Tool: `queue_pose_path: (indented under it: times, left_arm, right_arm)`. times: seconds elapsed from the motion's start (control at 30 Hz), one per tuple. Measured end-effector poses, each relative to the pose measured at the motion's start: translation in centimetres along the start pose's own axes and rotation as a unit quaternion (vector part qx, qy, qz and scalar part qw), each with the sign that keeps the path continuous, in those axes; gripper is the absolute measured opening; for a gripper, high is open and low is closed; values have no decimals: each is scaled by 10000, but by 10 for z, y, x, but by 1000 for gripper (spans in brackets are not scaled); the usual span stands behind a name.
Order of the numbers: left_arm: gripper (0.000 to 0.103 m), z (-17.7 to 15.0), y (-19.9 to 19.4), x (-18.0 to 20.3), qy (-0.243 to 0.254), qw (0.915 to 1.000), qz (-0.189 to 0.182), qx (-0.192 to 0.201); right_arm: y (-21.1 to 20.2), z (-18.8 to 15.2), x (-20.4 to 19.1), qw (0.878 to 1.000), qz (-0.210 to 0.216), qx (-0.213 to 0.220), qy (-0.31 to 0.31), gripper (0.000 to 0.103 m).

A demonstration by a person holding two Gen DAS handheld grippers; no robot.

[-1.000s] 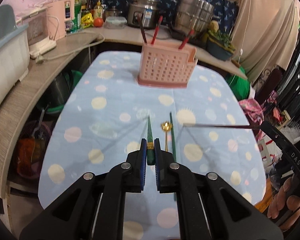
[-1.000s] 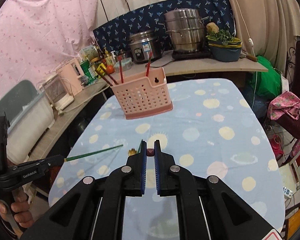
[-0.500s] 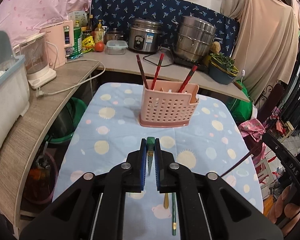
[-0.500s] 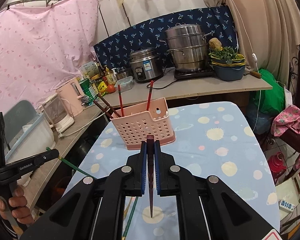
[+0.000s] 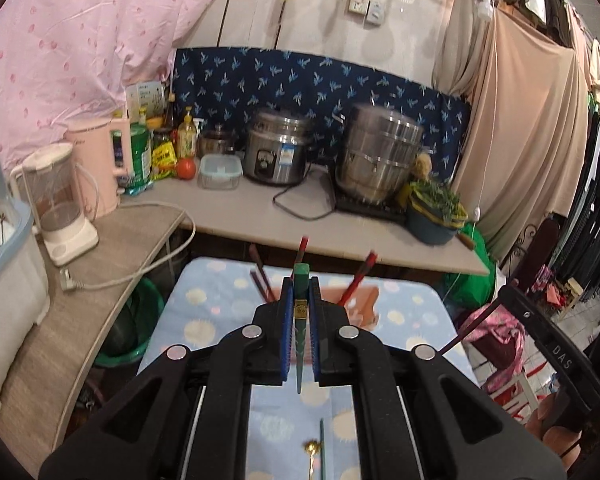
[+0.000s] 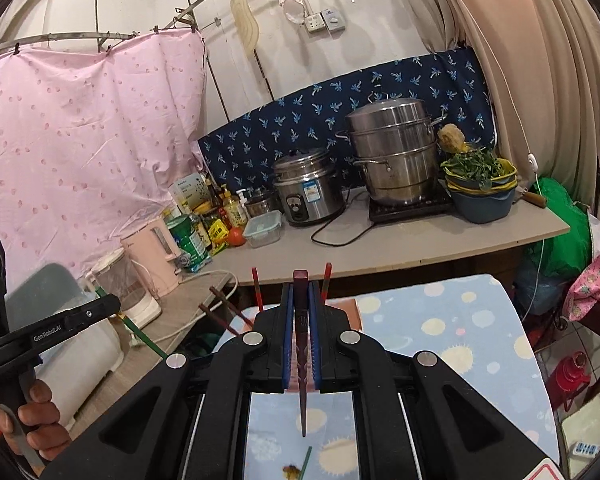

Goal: Organize utensils
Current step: 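Lift both chopsticks and carry them over the pink holder, then lower the chopsticks into the holder and open both tools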

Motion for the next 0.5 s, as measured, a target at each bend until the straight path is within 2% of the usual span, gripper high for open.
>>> queue_pose_path:
  times: [0.1, 0.3, 0.4, 0.5]
  left_arm:
    - [7, 27, 10, 4, -6, 9998, -8, 202]
    - [7, 62, 29, 8, 19, 9988, 68, 477]
    - [7, 74, 45, 8, 65, 9981, 133, 605]
    - [7, 75, 65, 4, 45, 9985, 190, 509]
  right_arm:
    - [18, 25, -7, 9999, 41, 139, 28, 7]
    - [51, 60, -14, 9994, -9, 353, 21, 7]
    - [69, 68, -14, 9993, -45, 359, 43, 7]
    - [90, 68, -13, 9995, -102, 302, 42, 7]
Point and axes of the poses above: each gripper's, at about its wrist camera, not at the fingertips, and y roughly the way its jaws point, x to its right, z to its top, the point moved 7 cm from there along y, roughly the way its jaws point, and after that the axes turned 3 degrees about -z, right-handed, at the moved point
